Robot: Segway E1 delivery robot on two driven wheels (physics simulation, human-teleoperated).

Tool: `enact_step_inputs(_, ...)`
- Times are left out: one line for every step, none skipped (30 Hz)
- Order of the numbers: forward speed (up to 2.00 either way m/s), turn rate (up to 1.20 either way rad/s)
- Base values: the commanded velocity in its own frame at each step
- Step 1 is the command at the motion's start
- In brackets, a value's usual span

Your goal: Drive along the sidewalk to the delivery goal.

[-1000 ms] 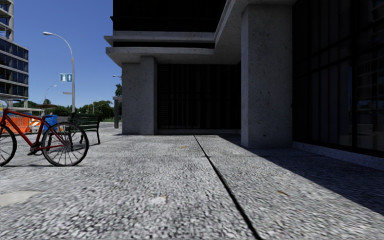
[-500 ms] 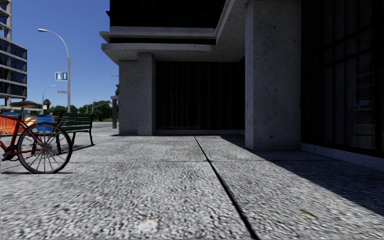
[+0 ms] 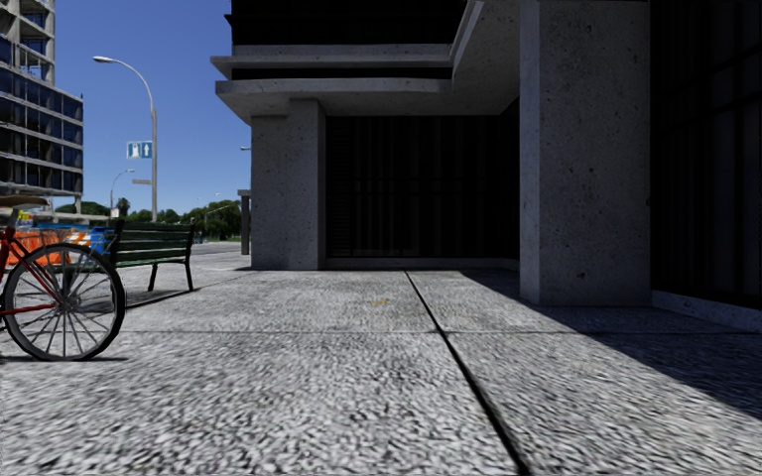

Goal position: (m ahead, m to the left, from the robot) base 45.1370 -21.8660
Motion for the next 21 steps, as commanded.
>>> enact_step_inputs(1.0,0.47)
enact_step_inputs(1.0,0.47)
enact_step_inputs(1.0,0.5)
enact_step_inputs(1.0,0.51)
enact_step_inputs(1.0,0.51)
enact_step_inputs(1.0,0.51)
enact_step_inputs(1.0,0.52)
enact_step_inputs(1.0,0.53)
enact_step_inputs(1.0,0.55)
enact_step_inputs(1.0,0.56)
enact_step_inputs(1.0,0.57)
enact_step_inputs(1.0,0.57)
enact_step_inputs(1.0,0.58)
enact_step_inputs(1.0,0.58)
enact_step_inputs(1.0,0.58)
enact_step_inputs(1.0,0.58)
enact_step_inputs(1.0,0.58)
enact_step_inputs(1.0,0.58)
enact_step_inputs(1.0,0.61)
enact_step_inputs(1.0,0.64)
enact_step_inputs(1.0,0.66)
